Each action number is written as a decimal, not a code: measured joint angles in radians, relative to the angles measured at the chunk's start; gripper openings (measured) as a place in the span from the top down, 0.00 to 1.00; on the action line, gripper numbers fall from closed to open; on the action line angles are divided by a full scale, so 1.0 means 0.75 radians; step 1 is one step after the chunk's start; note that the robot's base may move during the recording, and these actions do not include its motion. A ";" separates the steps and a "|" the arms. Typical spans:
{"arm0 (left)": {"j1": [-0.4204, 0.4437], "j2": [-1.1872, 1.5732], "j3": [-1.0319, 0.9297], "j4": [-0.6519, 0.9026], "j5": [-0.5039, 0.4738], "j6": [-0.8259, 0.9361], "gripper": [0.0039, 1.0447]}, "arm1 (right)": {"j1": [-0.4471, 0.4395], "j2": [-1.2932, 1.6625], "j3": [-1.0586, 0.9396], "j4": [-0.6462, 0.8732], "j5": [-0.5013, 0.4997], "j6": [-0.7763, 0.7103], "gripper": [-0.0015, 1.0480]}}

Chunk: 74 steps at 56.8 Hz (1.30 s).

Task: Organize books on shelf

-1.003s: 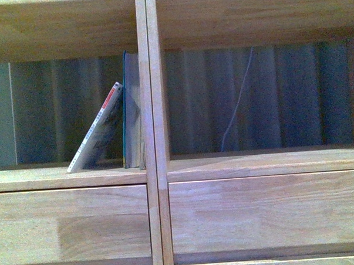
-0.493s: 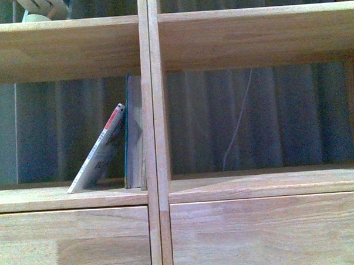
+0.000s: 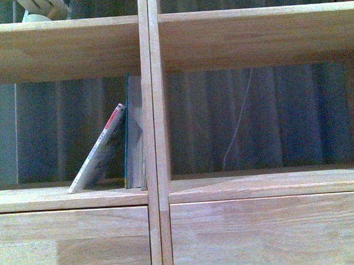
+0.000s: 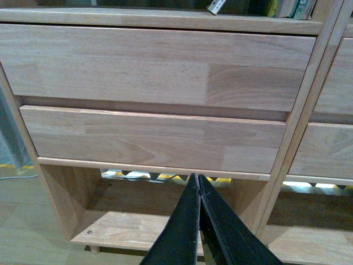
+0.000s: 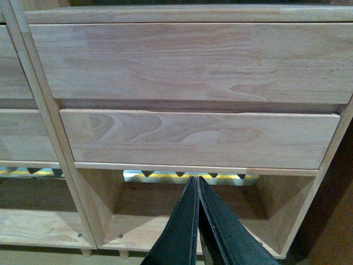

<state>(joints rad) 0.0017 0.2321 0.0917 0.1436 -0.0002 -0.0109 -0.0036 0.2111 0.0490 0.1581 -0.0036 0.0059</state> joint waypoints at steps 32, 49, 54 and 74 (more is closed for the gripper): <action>-0.002 -0.295 -0.107 -0.194 -0.001 0.001 0.98 | 0.001 -0.273 -0.044 -0.210 0.003 -0.001 0.97; -0.002 -0.301 -0.107 -0.194 -0.001 0.001 0.88 | 0.001 -0.273 -0.044 -0.211 0.003 -0.003 0.85; -0.002 -0.301 -0.107 -0.194 -0.001 0.001 0.72 | 0.001 -0.273 -0.044 -0.211 0.003 -0.003 0.70; -0.002 -0.301 -0.107 -0.194 0.000 0.003 0.05 | 0.001 -0.273 -0.044 -0.211 0.003 -0.003 0.06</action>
<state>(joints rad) 0.0002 0.0063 0.0116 -0.0017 -0.0002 -0.0090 -0.0029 0.0067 0.0162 0.0002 -0.0017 0.0040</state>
